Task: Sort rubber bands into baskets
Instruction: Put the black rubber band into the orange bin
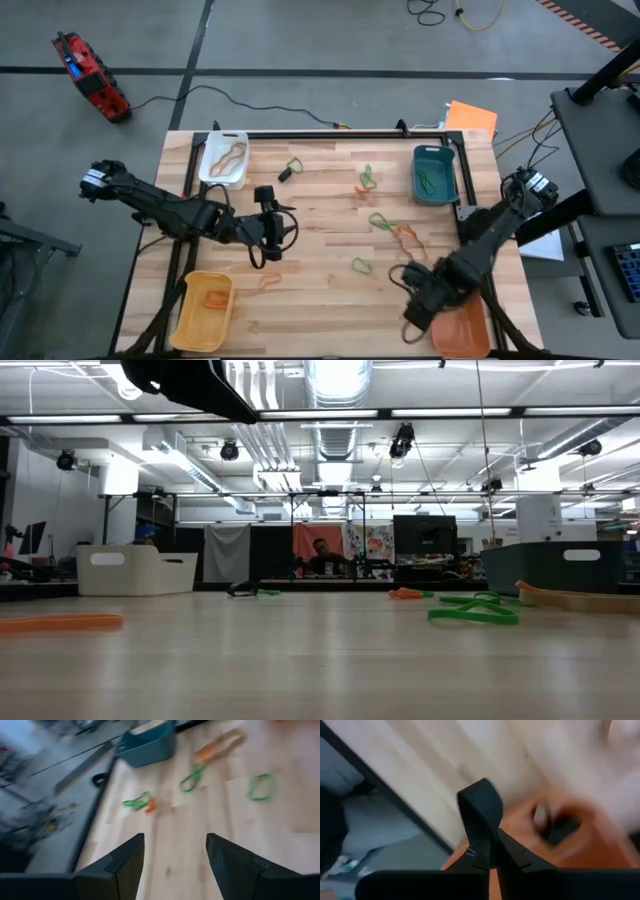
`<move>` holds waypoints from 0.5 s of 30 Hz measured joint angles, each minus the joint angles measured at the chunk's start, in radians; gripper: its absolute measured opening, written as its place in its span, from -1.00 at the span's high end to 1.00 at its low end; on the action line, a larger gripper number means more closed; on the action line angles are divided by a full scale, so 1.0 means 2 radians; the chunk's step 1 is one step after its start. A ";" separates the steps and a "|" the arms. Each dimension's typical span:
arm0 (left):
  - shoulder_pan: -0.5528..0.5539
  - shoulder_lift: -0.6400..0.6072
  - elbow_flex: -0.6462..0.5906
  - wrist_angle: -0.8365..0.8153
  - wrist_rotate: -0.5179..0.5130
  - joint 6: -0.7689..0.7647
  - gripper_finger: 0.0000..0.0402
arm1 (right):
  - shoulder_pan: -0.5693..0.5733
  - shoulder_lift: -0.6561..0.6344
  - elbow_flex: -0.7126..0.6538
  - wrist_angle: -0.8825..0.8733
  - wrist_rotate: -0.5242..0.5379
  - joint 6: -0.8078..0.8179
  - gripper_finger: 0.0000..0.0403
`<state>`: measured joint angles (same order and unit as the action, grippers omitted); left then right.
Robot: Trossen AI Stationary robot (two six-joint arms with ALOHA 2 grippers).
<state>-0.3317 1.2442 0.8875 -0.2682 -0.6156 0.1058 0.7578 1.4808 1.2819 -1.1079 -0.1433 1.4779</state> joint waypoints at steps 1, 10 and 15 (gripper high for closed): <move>0.000 0.000 0.000 0.003 0.019 0.004 0.01 | 0.011 0.000 0.000 0.002 -0.007 0.026 0.96; 0.000 0.000 0.000 0.030 0.086 0.039 0.01 | 0.085 0.002 -0.004 0.000 -0.016 0.209 0.96; 0.000 0.000 0.000 0.038 0.087 0.052 0.01 | 0.099 0.003 -0.016 -0.017 -0.021 0.270 0.96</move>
<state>-0.3317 1.2442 0.8875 -0.1913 -0.4426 0.2092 0.9557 1.4868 1.2490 -1.1417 -0.1851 2.0179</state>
